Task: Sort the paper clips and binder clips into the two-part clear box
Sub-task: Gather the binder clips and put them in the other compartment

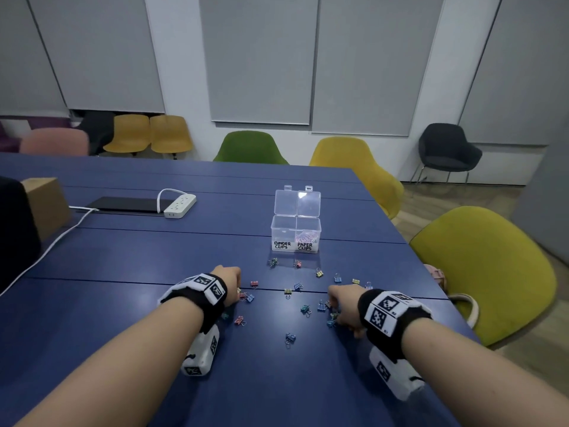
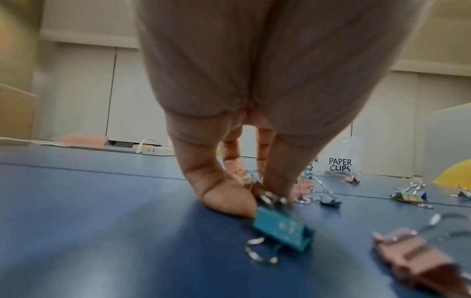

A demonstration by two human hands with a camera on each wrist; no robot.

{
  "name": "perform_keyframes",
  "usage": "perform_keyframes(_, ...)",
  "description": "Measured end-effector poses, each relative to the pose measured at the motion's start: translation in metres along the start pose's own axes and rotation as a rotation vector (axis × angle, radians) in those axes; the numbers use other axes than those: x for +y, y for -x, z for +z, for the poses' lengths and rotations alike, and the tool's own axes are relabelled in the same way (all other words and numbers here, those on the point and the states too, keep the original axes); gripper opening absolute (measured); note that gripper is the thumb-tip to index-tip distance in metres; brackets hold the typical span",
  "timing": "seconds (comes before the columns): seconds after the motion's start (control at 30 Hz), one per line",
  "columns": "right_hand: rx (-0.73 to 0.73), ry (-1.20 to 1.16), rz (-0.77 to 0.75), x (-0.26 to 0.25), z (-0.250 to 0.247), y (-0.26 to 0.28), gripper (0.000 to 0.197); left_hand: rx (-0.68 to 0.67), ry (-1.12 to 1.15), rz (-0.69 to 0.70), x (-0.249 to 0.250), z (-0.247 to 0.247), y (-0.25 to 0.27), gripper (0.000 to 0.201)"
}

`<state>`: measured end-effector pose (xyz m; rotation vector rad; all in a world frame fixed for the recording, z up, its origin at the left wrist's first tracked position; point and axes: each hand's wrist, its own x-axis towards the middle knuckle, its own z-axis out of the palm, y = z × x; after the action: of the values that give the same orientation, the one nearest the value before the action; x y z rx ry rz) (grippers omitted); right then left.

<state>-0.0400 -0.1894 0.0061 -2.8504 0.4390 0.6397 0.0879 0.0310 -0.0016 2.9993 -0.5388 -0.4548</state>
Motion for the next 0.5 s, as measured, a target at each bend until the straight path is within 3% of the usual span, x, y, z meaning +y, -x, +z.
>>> perform_keyframes(0.1,-0.025,0.071,-0.005,0.000,0.000,-0.006,0.021,0.012,-0.062,0.027,0.001,0.002,-0.005,0.027)
perform_keyframes(0.2,-0.034,-0.054,0.015,0.008,0.002,-0.013,0.019,0.008,-0.103,0.045,-0.001,0.004,-0.008,0.026)
perform_keyframes(0.33,-0.033,-0.226,0.012,0.012,0.004,-0.016,0.022,-0.016,-0.120,0.095,-0.002,0.000,-0.005,0.004)
perform_keyframes(0.5,0.015,-0.644,0.000,0.025,0.007,-0.015,0.023,-0.039,0.152,0.079,-0.009,-0.004,-0.002,0.019)
